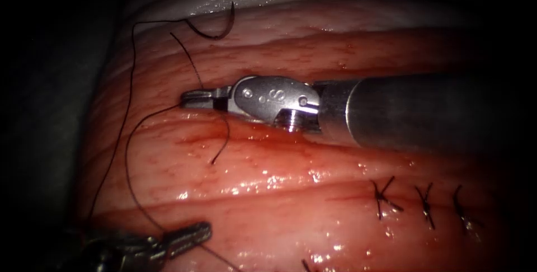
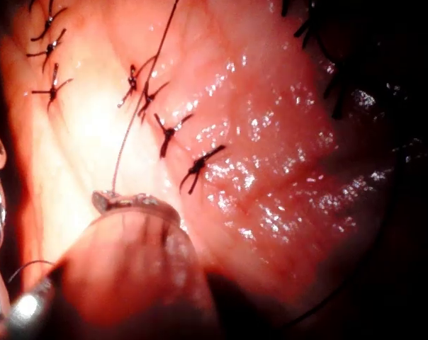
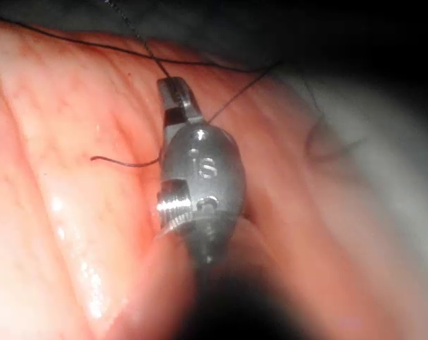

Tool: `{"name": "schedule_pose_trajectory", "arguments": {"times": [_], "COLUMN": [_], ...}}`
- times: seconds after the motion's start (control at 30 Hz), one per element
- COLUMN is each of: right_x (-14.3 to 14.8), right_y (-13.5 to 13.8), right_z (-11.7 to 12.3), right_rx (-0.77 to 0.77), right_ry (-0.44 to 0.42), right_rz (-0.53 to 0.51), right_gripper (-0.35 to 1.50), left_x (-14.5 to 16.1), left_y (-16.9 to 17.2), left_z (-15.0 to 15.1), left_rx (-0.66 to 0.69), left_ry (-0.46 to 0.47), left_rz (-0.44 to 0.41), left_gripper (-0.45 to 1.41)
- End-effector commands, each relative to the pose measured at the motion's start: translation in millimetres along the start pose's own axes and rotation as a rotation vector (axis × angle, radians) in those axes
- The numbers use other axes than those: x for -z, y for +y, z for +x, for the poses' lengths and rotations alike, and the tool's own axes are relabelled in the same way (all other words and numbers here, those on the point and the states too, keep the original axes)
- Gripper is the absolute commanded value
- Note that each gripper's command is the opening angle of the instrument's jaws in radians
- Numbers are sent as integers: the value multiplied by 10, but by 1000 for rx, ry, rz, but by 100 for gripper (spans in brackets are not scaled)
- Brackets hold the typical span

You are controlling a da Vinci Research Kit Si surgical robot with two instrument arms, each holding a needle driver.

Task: Wound Closure
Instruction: Use the right hand to help the left gripper grab a longer length of suture, then wrap the suture counter-clockwise around the right hand two times.

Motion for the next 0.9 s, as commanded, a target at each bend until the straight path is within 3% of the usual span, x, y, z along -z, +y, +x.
{"name": "schedule_pose_trajectory", "arguments": {"times": [0.03, 0.3, 0.33, 0.37, 0.43, 0.57, 0.7, 0.73, 0.77, 0.8, 0.9], "right_x": [-3, 18, 26, 36, 47, 60, 70, 69, 65, 58, 32], "right_y": [-4, -26, -29, -26, -13, 4, 23, 32, 38, 43, 51], "right_z": [-1, 7, 10, 15, 23, 30, 37, 37, 34, 30, 16], "right_rx": [2, 3, 0, -18, -43, -71, -88, -94, -101, -125, -142], "right_ry": [7, 44, 66, 137, 193, 244, 280, 290, 295, 275, 218], "right_rz": [1, 12, 15, -4, -29, -59, -40, -45, -50, -40, 8], "right_gripper": [-35, -35, 21, 113, 142, 148, 148, 135, 63, -35, -35], "left_x": [9, 44, 45, 46, 46, 46, 47, 48, 48, 48, 47], "left_y": [3, -4, -5, -6, -6, -7, -9, -11, -14, -17, -24], "left_z": [-7, -42, -48, -56, -57, -54, -51, -50, -50, -49, -50], "left_rx": [0, 20, 22, 29, 38, 16, -11, -14, -21, -28, -24], "left_ry": [-20, -74, -83, -118, -125, -130, -136, -136, -136, -140, -122], "left_rz": [4, 35, 36, 47, 56, 57, 57, 58, 60, 65, 61], "left_gripper": [-45, -45, -45, -45, -45, -45, -45, -45, -45, -45, -45]}}
